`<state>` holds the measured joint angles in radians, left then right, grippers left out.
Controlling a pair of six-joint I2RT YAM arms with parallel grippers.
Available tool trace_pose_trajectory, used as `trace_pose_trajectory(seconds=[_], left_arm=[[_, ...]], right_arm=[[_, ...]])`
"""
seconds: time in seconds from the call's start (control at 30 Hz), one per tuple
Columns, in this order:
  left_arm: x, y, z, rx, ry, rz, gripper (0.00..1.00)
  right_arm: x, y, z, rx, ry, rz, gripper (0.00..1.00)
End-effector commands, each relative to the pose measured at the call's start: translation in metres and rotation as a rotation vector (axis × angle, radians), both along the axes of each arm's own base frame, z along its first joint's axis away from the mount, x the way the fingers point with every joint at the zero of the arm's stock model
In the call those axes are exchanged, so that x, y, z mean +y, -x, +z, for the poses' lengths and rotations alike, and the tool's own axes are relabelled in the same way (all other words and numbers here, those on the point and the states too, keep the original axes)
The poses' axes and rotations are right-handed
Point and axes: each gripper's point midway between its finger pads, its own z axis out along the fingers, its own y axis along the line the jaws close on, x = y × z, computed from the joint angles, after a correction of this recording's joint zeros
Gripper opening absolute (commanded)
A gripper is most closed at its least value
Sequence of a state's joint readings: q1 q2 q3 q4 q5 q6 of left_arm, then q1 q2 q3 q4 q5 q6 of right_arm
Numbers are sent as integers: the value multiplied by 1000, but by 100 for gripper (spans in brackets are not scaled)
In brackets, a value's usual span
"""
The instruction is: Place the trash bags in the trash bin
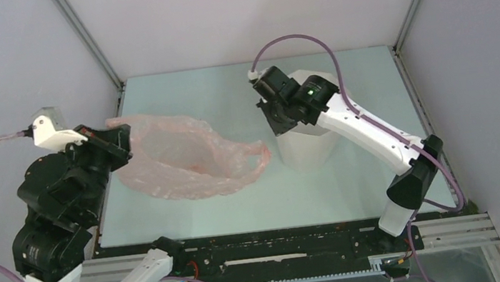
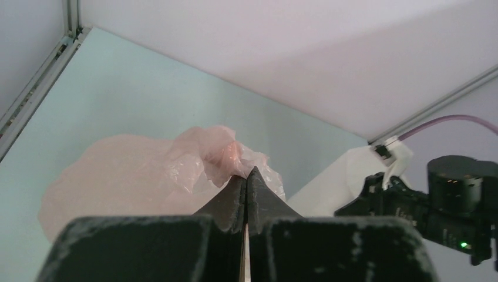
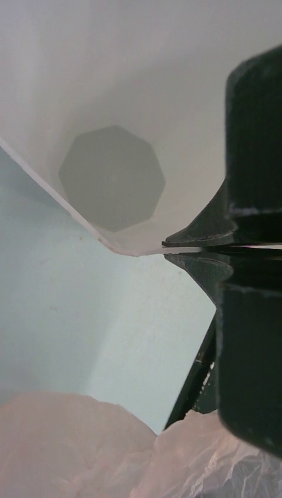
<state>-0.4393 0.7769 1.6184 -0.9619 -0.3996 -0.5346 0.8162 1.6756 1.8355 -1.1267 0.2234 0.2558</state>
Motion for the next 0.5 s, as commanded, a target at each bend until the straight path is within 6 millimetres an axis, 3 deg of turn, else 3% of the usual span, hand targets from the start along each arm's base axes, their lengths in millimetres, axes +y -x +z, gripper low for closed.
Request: trace_pose_trajectory(seconds=[0.0, 0.13, 0.27, 0.4, 0.47], left_arm=[[15, 11, 24, -50, 47, 59, 0], [15, 14, 32, -72, 73, 55, 0], [18, 17, 34, -81, 80, 68, 0], [19, 16, 40, -94, 87, 74, 0], [17, 16, 44, -101, 91, 65, 0]], right_arm=[[37, 18, 15, 49, -100, 98, 13], [33, 20, 41, 18, -132, 92, 39], [22, 26, 72, -10, -152, 89, 56], [11, 31, 102, -9, -241, 38, 66], [19, 43, 117, 32, -356, 65, 68]])
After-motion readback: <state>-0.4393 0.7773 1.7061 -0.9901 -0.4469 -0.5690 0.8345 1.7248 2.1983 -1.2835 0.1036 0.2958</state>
